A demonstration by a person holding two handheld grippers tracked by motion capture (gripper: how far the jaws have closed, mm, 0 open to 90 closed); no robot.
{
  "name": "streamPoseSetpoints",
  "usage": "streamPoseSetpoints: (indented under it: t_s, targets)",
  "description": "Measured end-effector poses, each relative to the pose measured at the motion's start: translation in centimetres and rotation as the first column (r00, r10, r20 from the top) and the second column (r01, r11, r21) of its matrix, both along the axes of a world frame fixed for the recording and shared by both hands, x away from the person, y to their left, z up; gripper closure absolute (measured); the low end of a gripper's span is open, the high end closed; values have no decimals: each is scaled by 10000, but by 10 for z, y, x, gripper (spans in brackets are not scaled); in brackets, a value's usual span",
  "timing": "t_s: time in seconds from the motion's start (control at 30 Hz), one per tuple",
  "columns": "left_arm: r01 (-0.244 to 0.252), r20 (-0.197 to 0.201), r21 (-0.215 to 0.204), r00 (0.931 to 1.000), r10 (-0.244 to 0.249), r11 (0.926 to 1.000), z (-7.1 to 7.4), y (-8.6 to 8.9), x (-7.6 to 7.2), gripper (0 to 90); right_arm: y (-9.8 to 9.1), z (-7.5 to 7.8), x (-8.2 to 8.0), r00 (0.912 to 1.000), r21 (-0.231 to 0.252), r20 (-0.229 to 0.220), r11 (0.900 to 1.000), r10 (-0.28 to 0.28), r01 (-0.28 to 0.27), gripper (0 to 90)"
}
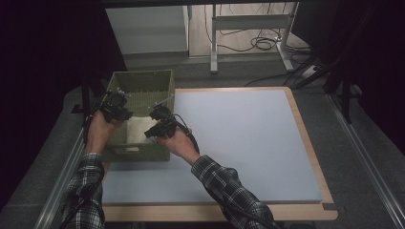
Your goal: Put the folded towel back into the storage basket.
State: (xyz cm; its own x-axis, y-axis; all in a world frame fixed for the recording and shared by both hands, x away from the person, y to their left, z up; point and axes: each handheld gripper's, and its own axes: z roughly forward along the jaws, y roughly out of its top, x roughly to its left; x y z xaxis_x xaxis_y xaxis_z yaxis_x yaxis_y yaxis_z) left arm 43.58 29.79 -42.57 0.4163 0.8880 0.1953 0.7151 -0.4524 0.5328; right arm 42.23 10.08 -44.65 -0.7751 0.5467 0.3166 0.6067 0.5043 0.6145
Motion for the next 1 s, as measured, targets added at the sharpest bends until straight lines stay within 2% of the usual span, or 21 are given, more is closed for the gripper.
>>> streamPoseSetpoints:
  t_s: [0.03, 0.3, 0.47, 0.7, 0.87, 1.0]
  targets:
    - [-10, 25, -39, 10000, 10, 10000, 0, 0, 0, 646, -1, 2, 0, 10000, 32, -32, 10000, -40, 40, 654]
    - [-45, 38, -403, 10000, 46, 9992, 1, -6, -1, 492, -11, 16, -1, 9972, -96, 732, 9999, 137, -131, 568]
    - [38, 19, -769, 10000, -37, 9970, 0, -13, -1, 390, -21, 24, -4, 9887, -300, 1446, 9989, 401, -361, 480]
    - [317, -292, -1444, 9989, -363, 9890, 5, -26, -1, 291, -43, 37, -8, 9713, -366, 2316, 9983, 534, -461, 376]
    - [566, -649, -1825, 9955, -694, 9816, 8, -36, -1, 240, -61, 38, -9, 9670, -432, 2495, 9982, 510, -415, 312]
    - [700, -765, -2185, 9931, -886, 9733, 12, -44, -2, 204, -75, 33, -11, 9632, -611, 2628, 9973, 559, -413, 288]
